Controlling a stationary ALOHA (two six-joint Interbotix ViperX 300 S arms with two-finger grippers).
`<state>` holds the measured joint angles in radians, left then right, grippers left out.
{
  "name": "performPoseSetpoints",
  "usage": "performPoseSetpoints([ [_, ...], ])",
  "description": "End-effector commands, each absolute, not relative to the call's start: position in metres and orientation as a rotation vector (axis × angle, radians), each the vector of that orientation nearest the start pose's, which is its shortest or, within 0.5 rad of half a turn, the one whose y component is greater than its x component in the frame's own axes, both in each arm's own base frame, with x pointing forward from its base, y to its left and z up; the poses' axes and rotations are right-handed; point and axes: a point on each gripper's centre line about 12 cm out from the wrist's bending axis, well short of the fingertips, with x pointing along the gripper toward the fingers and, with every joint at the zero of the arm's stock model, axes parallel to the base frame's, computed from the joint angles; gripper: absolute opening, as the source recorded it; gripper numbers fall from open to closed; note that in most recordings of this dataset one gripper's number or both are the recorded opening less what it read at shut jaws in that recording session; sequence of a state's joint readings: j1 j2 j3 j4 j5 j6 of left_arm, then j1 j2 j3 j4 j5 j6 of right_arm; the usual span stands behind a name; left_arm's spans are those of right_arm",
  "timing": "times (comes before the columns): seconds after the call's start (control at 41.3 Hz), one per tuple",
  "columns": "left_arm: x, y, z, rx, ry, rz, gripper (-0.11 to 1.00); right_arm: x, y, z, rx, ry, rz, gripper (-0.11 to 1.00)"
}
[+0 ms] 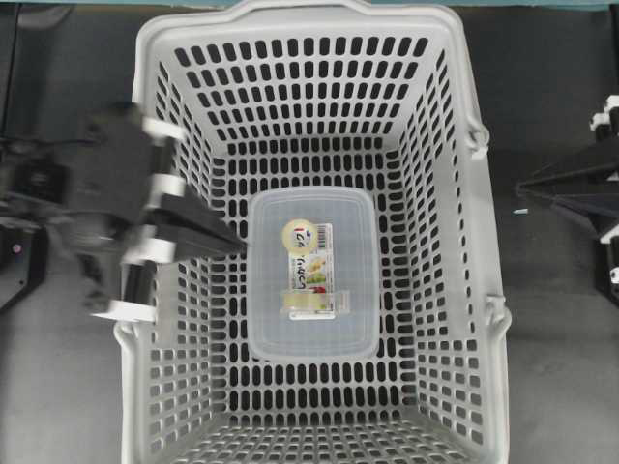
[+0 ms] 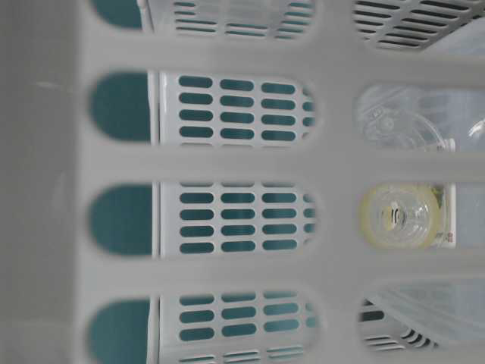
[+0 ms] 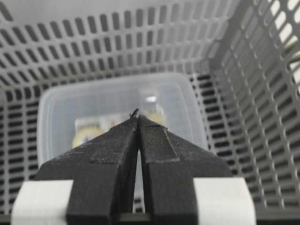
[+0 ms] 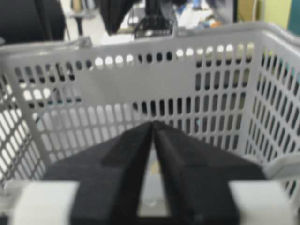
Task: Pick up the tape dispenser from the shopping basket with the left arm.
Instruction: 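Lower the open left gripper into the basket around the tape dispenser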
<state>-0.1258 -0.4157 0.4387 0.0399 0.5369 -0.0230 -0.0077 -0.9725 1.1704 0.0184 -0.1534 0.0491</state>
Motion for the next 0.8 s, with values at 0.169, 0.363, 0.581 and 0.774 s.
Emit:
performPoseSetpoints([
  [0.169,0.368,-0.046,0.351,0.034,0.707,-0.092,0.01,0.200,-0.002,0.288,0.069,0.033,-0.014,0.58],
  [0.363,0.390,-0.055,0.328,-0.015,0.791,-0.078,0.29,0.198,-0.002,0.288,0.067,0.029,-0.013,0.71],
  [0.581,0.410,-0.072,0.294,-0.042,0.876,-0.081,0.86,0.196,-0.002,0.288,0.067,0.026,-0.013,0.70],
  [0.774,0.419,-0.076,0.265,-0.053,0.946,-0.068,0.89,0.196,-0.002,0.286,0.067,0.029,-0.013,0.70],
])
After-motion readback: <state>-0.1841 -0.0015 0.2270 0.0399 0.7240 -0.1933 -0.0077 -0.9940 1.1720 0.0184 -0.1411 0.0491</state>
